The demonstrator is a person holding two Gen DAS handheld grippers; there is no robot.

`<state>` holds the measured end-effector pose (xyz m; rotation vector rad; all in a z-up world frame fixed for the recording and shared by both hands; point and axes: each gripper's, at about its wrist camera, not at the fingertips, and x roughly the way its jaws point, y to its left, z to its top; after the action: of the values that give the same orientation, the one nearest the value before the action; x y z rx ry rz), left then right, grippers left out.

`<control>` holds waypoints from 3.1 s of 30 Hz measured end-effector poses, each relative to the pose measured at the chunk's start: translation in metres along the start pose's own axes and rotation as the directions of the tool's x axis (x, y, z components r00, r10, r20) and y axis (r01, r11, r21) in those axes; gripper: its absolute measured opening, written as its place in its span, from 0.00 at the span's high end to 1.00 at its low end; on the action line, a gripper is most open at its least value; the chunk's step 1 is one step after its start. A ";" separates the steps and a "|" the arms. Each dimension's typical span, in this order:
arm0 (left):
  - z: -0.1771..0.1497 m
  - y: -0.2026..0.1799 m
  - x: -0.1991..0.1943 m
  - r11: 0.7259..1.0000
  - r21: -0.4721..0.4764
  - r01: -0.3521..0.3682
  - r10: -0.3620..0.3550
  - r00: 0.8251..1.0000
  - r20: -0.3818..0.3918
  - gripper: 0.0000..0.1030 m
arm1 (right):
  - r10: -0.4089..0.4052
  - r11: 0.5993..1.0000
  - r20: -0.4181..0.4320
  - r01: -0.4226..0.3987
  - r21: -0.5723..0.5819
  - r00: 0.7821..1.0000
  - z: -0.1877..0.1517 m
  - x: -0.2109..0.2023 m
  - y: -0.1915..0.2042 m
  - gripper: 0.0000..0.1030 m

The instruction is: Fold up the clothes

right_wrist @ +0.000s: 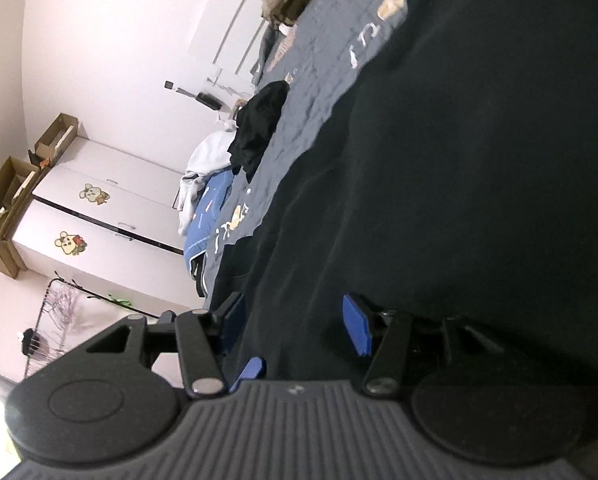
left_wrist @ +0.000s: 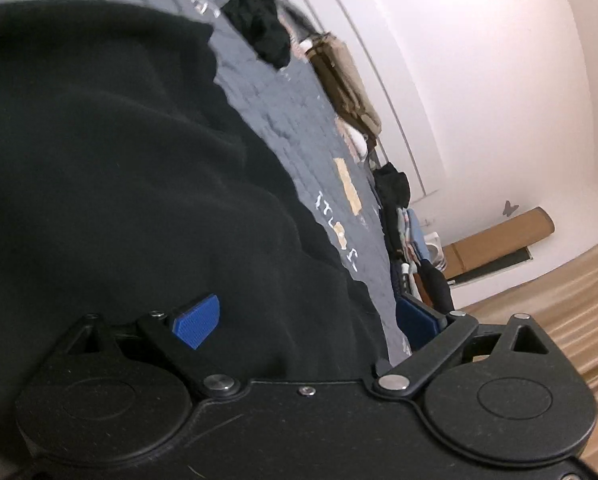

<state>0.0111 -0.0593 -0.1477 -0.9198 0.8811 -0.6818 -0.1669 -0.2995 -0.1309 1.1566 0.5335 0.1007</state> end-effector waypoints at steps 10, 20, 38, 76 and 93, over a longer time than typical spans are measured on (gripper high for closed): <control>0.024 0.026 -0.021 0.999 -0.033 -0.010 0.010 1.000 0.011 0.18 | -0.028 0.997 0.035 0.025 0.074 0.999 0.037 -0.013 -0.023 0.57; 0.042 0.036 -0.048 0.993 -0.107 -0.055 0.060 0.997 0.041 0.27 | -0.144 0.987 0.134 0.133 0.086 0.980 0.055 -0.053 -0.040 0.57; 0.012 -0.052 -0.109 0.955 0.241 -0.172 0.127 0.973 0.192 0.00 | -0.174 0.950 0.170 0.211 -0.228 0.970 0.023 -0.067 0.042 0.40; -0.043 -0.050 -0.123 0.806 0.422 -0.416 0.332 0.907 0.260 0.00 | -0.177 0.676 0.022 0.138 -0.723 0.984 -0.098 -0.010 0.158 0.33; -0.031 -0.054 -0.084 0.968 0.220 0.121 -0.120 0.993 -0.017 0.00 | -0.204 0.713 0.045 0.180 -0.678 0.978 -0.099 -0.010 0.145 0.32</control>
<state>-0.0634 -0.0275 -0.0810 -0.7762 0.7396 -0.8683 -0.1924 -0.1600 -0.0275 0.3680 0.5762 0.1218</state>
